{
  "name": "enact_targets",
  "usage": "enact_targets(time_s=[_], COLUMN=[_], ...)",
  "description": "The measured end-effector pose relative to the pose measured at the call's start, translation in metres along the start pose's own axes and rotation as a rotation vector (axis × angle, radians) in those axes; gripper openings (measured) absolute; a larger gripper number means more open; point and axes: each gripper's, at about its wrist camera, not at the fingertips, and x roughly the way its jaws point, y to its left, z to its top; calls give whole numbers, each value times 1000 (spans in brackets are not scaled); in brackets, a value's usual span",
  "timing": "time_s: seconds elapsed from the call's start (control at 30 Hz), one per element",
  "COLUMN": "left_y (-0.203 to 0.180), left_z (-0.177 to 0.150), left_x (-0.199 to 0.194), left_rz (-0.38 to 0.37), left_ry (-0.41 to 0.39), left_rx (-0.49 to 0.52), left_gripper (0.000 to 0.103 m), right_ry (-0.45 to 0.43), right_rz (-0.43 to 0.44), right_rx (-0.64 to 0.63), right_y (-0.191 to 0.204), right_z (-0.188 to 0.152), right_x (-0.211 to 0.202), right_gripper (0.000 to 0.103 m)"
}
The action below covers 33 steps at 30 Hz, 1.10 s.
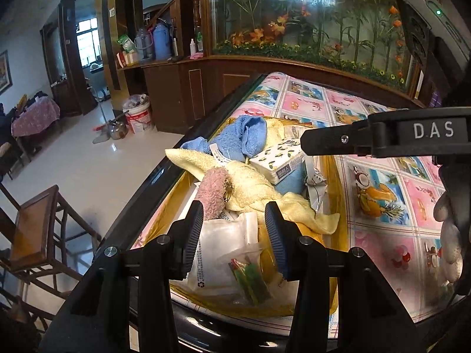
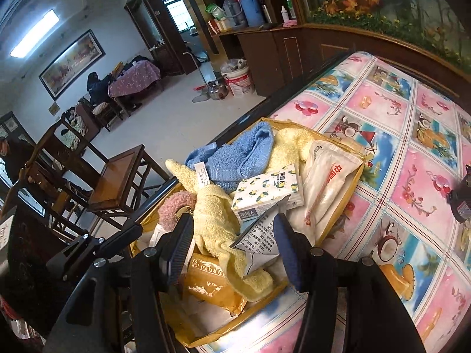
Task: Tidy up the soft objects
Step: 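Lower the straw pack and foil packet into the tray and open both tools, then move both tools from the tray back to the remaining packs on the sheet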
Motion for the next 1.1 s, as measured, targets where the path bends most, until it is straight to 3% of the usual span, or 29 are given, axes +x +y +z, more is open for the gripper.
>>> enact_targets(time_s=[0.1,0.37,0.47,0.57,0.63,0.67,0.7,0.73,0.8,0.87,0.93,1.1], left_y=[-5,-22,-25,-27,-33,-38,-42,-47,-57,-68,-80,-99], left_z=[-1,-3,-2,-1,-2,-4,-5,-5,-4,-3,-3,-4], left_x=[-6,-20,-32,-48,-66,-75,-82,-88,-91,-87,-77,-57], left_rz=[9,18,10,0,-13,-37,-67,-106,-189,-254,-257,-241], left_ry=[-8,-29,-75,-160,-264,-318,-359,-388,-394,-363,-322,-201], left_rx=[9,51,57,44,50,63,80,102,147,183,208,234], left_gripper=[49,50,50,52,74,91,99,102,102,102,102,102], right_ry=[-38,-88,-119,-211,-305,-348,-397,-435,-485,-394,-219,-90], right_rz=[14,1,-35,-109,-226,-297,-389,-459,-518,-405,-319,-443], right_rx=[6,58,91,139,144,134,123,122,159,310,524,654], right_y=[-2,-28,-51,-76,-89,-92,-96,-100,-120,-164,-218,-269], right_z=[-1,-19,-29,-41,-51,-56,-64,-70,-89,-106,-129,-174], right_x=[-14,-54,-85,-141,-187,-207,-229,-244,-271,-275,-255,-207], right_gripper=[56,60,60,60,61,65,80,95,103,103,103,102])
